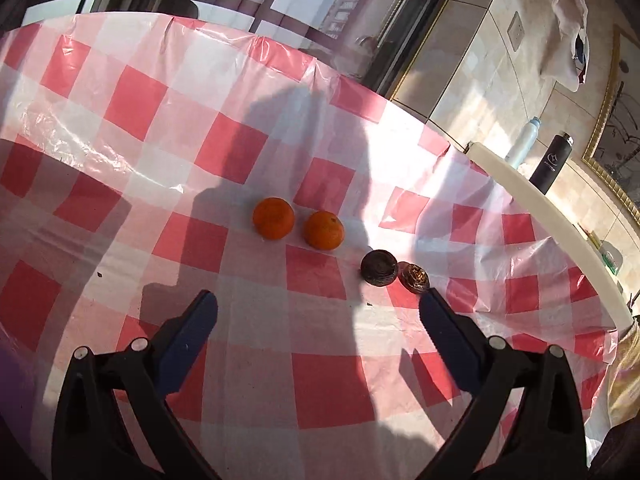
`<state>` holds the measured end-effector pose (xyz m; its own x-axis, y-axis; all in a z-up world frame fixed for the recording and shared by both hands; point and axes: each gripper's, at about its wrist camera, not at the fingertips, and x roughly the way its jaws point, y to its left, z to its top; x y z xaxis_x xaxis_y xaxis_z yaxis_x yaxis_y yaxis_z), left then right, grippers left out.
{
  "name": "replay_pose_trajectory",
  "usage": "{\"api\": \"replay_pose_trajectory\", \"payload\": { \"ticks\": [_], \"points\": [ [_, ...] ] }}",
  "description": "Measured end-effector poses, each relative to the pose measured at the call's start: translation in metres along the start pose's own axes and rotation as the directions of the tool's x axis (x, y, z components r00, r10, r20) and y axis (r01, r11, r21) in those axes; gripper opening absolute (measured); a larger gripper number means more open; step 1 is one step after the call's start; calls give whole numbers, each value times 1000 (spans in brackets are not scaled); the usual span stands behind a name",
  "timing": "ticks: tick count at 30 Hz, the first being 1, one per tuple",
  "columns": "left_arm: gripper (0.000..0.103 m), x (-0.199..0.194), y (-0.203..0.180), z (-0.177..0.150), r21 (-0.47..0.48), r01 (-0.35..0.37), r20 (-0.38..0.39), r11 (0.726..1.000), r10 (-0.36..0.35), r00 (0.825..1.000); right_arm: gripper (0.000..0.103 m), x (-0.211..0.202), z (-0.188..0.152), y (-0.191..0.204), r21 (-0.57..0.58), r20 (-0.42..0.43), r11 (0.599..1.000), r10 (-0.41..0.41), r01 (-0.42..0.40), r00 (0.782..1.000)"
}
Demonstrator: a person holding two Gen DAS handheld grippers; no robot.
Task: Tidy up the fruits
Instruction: 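Move both open tools back toward the tangerines and dark fruits, then grasp the larger dark round fruit with the right tool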
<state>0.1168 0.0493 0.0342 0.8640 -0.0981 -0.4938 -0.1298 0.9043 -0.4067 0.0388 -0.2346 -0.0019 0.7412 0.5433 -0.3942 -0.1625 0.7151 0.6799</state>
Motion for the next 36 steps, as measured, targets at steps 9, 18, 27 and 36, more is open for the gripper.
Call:
{"api": "replay_pose_trajectory", "payload": {
  "ticks": [9, 18, 27, 36],
  "points": [
    [101, 4, 26, 1, -144, 76, -16, 987, -79, 997, 83, 39, 25, 17, -141, 12, 988, -64, 65, 998],
    [101, 7, 26, 0, -148, 74, -24, 986, -79, 997, 74, 125, 73, 19, -240, -41, 926, -310, 292, 950],
    [101, 9, 28, -1, -160, 71, -32, 985, -77, 996, 65, 192, 92, 36, -422, -73, 818, -461, 392, 884],
    [101, 10, 28, -1, -154, 70, -33, 986, -76, 997, 59, 244, 109, 39, -513, -138, 759, -534, 401, 834]
  ]
}}
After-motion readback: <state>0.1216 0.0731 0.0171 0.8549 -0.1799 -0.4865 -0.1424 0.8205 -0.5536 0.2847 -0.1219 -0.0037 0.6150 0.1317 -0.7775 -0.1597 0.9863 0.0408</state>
